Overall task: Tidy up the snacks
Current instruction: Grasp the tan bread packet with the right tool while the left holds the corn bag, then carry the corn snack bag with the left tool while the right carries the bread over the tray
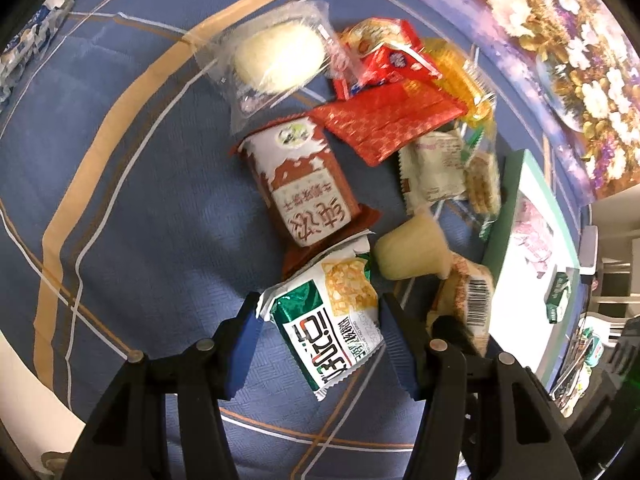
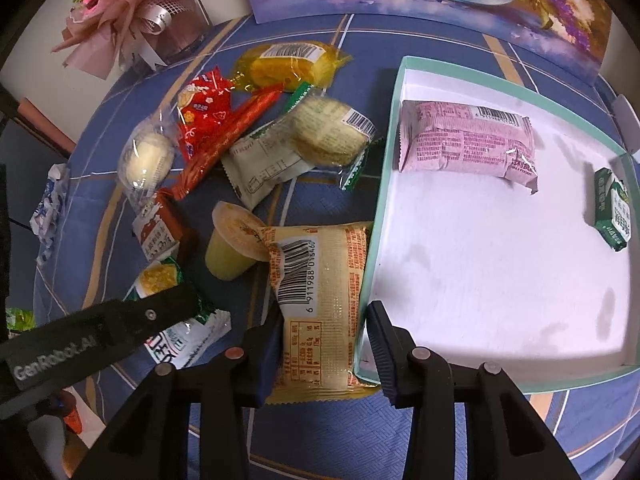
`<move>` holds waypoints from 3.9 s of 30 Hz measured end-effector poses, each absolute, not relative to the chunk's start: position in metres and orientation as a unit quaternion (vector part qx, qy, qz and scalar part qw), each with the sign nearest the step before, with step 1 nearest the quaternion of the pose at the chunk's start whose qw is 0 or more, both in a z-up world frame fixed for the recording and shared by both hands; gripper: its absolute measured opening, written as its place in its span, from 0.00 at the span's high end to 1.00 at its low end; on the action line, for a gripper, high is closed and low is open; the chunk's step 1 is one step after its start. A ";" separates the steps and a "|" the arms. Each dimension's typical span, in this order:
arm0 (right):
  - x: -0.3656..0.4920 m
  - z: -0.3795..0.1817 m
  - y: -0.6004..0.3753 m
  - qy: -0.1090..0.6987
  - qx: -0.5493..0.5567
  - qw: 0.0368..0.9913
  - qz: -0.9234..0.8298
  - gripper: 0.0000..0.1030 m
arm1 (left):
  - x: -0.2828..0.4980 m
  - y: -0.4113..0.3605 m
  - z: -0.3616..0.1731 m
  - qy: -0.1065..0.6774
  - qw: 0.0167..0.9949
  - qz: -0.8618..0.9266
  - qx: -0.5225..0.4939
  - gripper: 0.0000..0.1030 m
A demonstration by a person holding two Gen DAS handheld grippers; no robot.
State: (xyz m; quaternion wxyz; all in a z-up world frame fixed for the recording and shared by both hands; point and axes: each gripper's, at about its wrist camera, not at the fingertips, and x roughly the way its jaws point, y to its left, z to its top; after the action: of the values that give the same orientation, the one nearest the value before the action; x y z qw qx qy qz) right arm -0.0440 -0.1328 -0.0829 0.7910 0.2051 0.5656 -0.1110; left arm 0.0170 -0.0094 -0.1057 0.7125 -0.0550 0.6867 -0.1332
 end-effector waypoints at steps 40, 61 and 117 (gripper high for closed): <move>-0.014 -0.082 -0.099 0.562 0.167 0.807 -0.075 0.44 | 0.033 0.024 -0.116 0.699 0.699 -0.116 -0.099 0.41; 0.006 -0.115 -0.083 0.589 0.179 0.784 -0.081 0.42 | 0.032 0.006 -0.115 0.694 0.707 -0.112 -0.071 0.40; -0.151 -0.051 -0.296 0.461 0.315 0.740 -0.375 0.60 | -0.034 -0.175 -0.044 0.641 0.705 -0.299 0.053 0.44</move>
State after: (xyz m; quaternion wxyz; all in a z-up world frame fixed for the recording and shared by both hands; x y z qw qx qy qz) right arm -0.1507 -0.2959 -0.0510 0.7404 0.3146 0.4609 -0.3748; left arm -0.0336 -0.1745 -0.0441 0.7052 0.0535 0.6406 -0.2990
